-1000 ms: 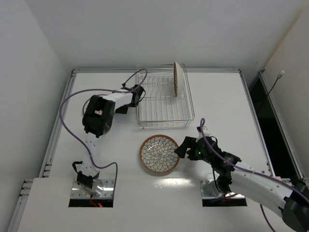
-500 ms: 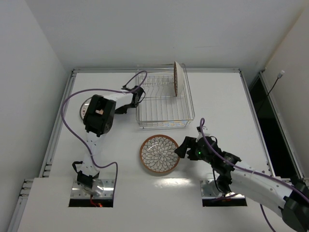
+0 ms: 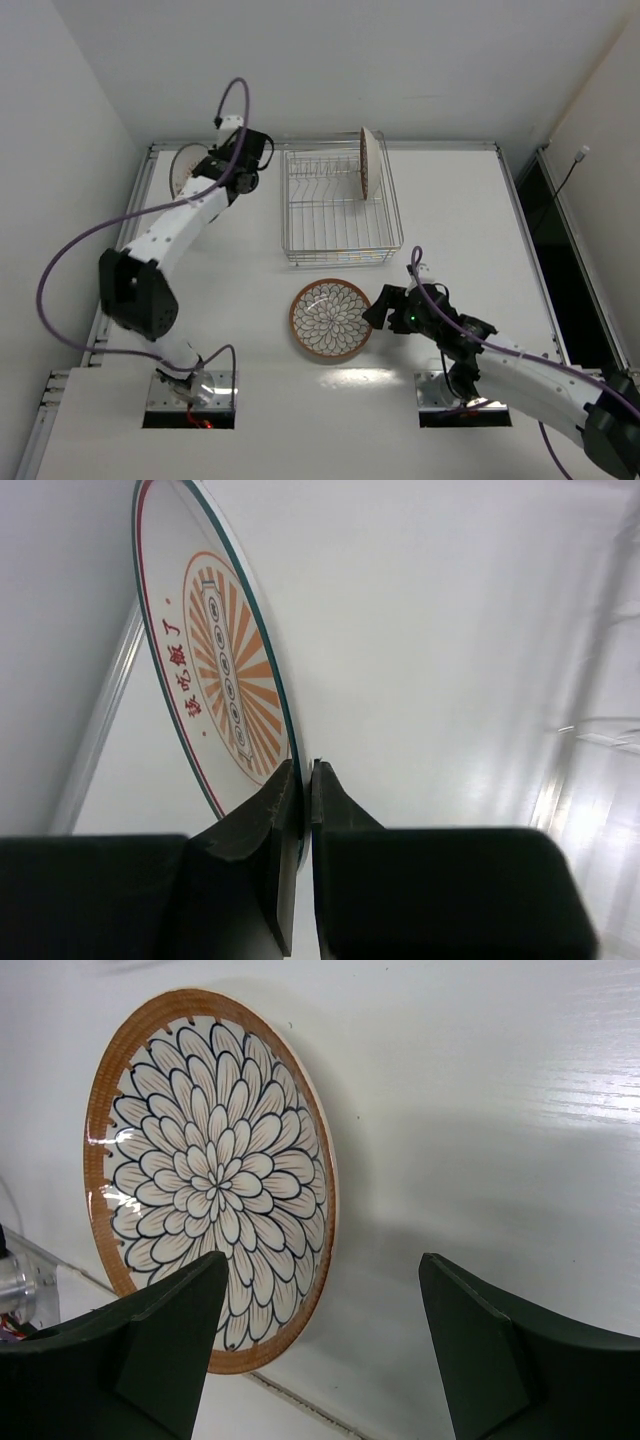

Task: Load the plates into the dish rack

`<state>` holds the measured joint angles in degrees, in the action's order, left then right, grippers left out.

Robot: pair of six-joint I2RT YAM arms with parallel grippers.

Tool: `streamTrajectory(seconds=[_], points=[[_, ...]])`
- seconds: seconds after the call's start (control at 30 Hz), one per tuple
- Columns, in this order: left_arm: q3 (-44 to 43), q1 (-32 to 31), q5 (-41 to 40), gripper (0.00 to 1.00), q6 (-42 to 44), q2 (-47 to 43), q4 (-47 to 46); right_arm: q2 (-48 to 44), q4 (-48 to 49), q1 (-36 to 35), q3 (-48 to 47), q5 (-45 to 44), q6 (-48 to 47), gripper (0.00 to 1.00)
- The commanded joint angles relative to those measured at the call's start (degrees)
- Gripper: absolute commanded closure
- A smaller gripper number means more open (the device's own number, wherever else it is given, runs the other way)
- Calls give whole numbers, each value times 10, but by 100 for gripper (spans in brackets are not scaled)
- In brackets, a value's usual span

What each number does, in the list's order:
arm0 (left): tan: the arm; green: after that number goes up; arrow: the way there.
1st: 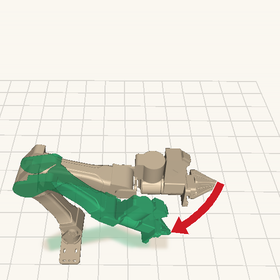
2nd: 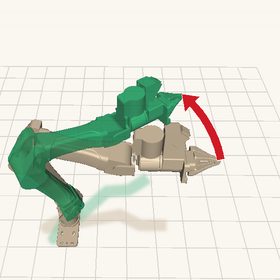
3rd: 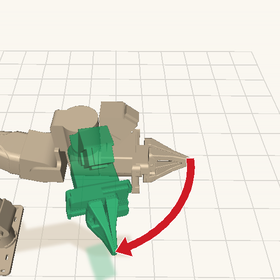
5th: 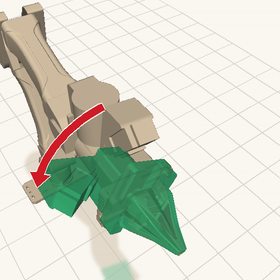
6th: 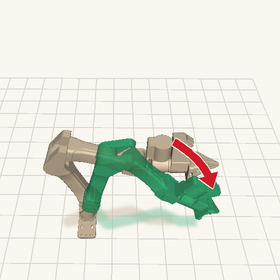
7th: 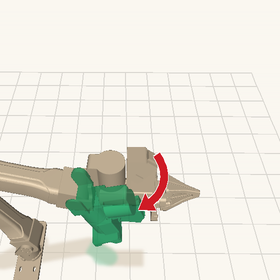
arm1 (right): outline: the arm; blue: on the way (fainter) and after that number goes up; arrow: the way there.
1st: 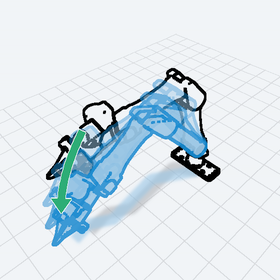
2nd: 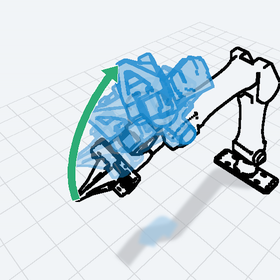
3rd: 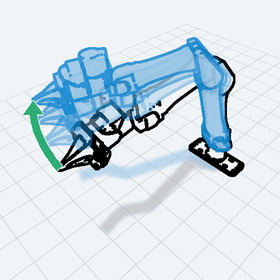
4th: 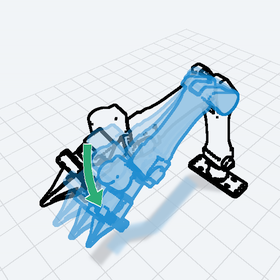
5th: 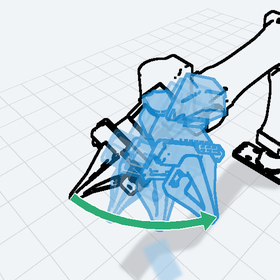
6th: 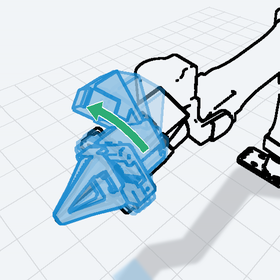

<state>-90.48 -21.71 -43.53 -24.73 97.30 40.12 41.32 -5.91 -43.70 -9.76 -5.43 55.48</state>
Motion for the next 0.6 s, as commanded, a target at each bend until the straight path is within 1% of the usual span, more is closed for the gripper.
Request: streamTrajectory(seconds=[0.0, 0.03, 0.1, 0.13, 0.17, 0.23, 0.27, 0.37, 0.4, 0.43, 0.47, 0.5, 0.57], points=[[14, -7, 43, 100, 0, -93, -73, -5, 44, 0, 8, -3, 2, 25], [21, -7, 58, 100, 0, -110, -87, -5, 44, 5, 13, 2, 2, 25], [21, -7, 120, 100, 0, -150, -121, -14, 50, 5, 18, 2, 7, 25], [14, -7, 148, 100, 6, -158, -131, -22, 50, 5, 25, 2, 7, 25], [-1, -7, 195, 100, 6, -164, -147, -45, 50, 5, 26, 2, 7, 25], [-16, -7, 250, 100, 13, -164, -165, -78, 50, 5, 44, -4, 7, 25], [-22, -7, 300, 100, 13, -164, -174, -98, 43, 5, 49, -4, 7, 25], [-22, -7, 365, 100, 4, -158, -224, -190, 17, 5, 69, -15, 13, 25], [-16, -7, 402, 100, -1, -150, -254, -213, 9, 5, 78, -21, 13, 25], [-9, -7, 421, 100, -14, -150, -274, -261, -5, 5, 78, -21, 13, 25], [-2, -7, 442, 100, -20, -138, -293, -283, -13, 5, 87, -26, 13, 27], [4, -7, 480, 100, -27, -131, -323, -304, -21, 5, 93, -27, 13, 31], [4, -2, 521, 100, -49, -116, -347, -357, -46, 5, 98, -33, 13, 41]])
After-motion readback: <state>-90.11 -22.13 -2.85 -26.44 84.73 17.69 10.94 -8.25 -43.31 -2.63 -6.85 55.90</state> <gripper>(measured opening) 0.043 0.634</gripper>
